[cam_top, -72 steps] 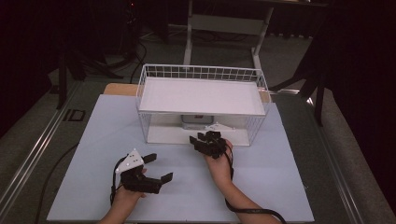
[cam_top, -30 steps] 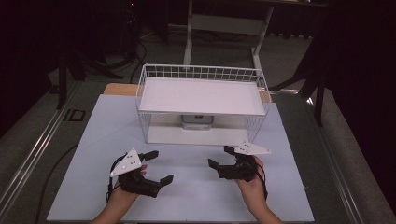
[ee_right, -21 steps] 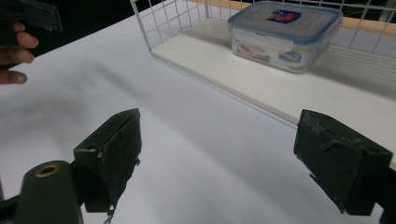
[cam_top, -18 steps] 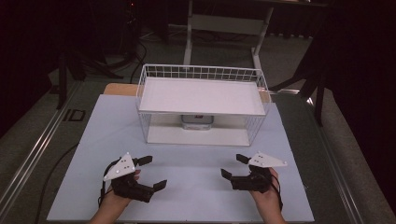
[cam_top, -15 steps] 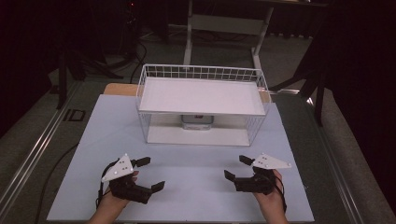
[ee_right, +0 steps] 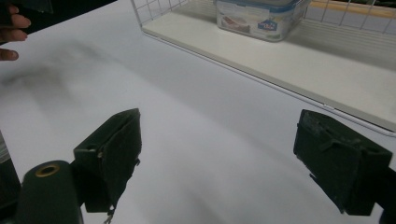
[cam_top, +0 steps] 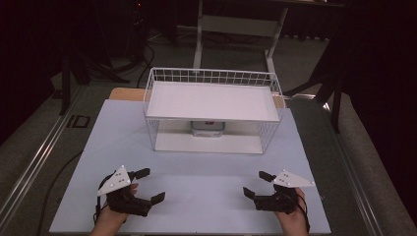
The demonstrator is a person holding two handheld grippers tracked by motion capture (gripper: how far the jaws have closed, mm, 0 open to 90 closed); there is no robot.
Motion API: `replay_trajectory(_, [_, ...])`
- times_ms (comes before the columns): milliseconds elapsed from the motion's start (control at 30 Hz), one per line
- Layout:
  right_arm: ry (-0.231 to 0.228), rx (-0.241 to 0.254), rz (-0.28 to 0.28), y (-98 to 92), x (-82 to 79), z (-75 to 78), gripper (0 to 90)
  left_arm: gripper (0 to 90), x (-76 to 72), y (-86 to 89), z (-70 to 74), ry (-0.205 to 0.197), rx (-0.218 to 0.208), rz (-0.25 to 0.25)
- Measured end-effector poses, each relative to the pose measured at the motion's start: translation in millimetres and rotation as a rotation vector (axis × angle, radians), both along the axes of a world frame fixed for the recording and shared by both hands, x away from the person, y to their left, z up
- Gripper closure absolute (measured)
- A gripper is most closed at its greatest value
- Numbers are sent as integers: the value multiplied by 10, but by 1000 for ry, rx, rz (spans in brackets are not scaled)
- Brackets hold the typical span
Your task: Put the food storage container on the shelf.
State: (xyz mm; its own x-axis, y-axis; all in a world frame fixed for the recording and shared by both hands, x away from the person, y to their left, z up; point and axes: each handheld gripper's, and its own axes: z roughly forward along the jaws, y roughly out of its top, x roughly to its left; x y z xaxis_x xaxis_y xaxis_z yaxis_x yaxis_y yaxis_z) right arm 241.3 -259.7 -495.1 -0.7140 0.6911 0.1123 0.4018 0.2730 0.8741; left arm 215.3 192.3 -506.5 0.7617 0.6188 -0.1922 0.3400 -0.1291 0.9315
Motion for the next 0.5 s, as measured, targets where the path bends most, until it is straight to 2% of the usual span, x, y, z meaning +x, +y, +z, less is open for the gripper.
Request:
replay_trajectory(167, [-27,-69,6,6,19,-58,151,20,-13,-13,-26,-22,44,-21])
replay_trajectory(333, [-39,-69,-3,-10,34,-68,151,20,6,-3,-41,-24,44,-13])
replay_trajectory(500, [-43,-60,-9,-36,55,-72,151,20,35,-13,-82,-7,41,-12])
